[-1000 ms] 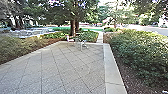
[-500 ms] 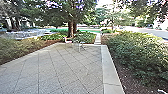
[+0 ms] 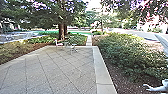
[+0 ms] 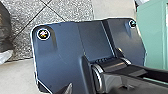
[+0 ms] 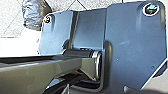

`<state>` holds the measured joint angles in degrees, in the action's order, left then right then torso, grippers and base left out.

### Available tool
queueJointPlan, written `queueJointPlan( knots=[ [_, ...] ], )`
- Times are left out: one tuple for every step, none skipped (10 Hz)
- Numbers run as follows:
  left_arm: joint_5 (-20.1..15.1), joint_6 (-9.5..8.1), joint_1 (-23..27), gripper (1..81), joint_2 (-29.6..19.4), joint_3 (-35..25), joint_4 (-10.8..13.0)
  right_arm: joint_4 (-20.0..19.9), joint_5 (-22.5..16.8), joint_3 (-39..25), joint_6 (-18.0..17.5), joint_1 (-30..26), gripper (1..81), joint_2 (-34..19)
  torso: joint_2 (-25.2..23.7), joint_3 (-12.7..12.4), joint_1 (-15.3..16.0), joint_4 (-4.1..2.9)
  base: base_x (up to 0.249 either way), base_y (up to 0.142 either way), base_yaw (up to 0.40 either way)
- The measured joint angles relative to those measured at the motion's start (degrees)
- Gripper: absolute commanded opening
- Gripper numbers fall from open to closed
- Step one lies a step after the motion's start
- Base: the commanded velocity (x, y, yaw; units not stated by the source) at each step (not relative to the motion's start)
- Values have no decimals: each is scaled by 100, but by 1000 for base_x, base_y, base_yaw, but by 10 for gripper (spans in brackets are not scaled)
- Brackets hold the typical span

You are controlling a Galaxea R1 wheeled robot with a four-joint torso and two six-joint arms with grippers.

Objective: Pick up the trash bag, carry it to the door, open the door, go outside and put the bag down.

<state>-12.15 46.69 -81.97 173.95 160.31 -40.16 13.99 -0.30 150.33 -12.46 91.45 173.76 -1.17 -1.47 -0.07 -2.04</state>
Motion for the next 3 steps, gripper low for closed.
queueJointPlan(
  knots=[
    [318, 13, -151, 811, 54, 2, 0, 0, 4, 2, 1, -5, 811, 2, 0, 0, 0, -9, 0, 0, 0],
    [690, 24, -265, 811, 124, 13, -2, 0, 12, 16, 1, -5, 811, 2, 0, 0, 0, -9, 0, 0, 0],
    [987, 27, -311, 811, 211, 34, -2, 2, 15, 46, 0, -2, 811, 2, -2, -2, 0, -9, 0, 0, 0]
  ],
)
